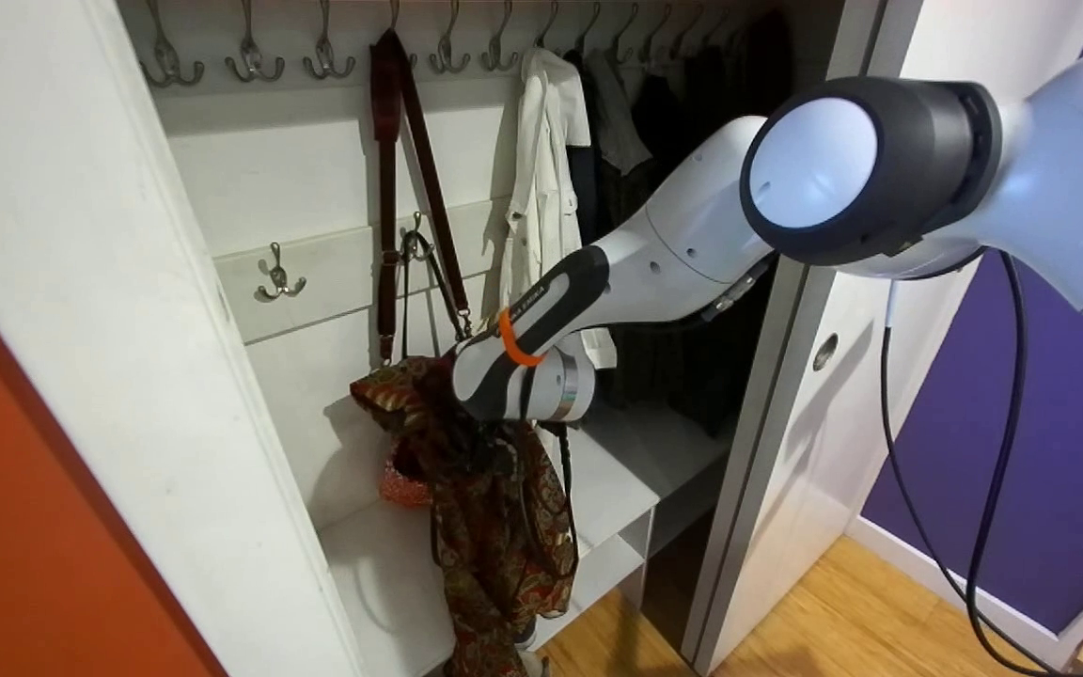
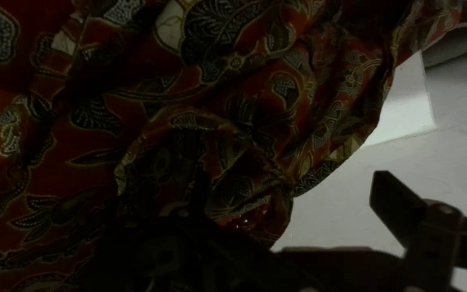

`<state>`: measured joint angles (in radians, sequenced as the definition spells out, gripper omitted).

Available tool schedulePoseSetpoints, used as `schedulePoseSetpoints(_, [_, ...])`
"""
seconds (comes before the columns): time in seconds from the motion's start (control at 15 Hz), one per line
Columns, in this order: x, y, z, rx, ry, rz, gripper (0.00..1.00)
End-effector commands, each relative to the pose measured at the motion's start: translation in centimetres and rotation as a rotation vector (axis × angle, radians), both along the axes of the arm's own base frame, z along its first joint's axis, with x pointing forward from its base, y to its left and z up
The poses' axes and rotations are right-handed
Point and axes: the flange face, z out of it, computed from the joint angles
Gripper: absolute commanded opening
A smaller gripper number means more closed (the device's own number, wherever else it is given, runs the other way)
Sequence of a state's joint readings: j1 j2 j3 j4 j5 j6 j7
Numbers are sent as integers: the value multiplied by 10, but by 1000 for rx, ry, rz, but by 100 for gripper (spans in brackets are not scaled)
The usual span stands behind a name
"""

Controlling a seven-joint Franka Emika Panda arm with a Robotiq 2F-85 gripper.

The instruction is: Pick up the strap of the brown object and hang it on the second bottom hanger from the left

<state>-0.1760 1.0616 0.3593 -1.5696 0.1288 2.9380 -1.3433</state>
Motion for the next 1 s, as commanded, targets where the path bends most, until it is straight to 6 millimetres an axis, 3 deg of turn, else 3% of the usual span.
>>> schedulePoseSetpoints(0.0, [9,-6,-10,6,-63,19,74])
schedulePoseSetpoints(0.67, [15,-10,-26,-5,-107,48,3])
schedulePoseSetpoints(0.93, [17,-7,-14,6,-125,33,0])
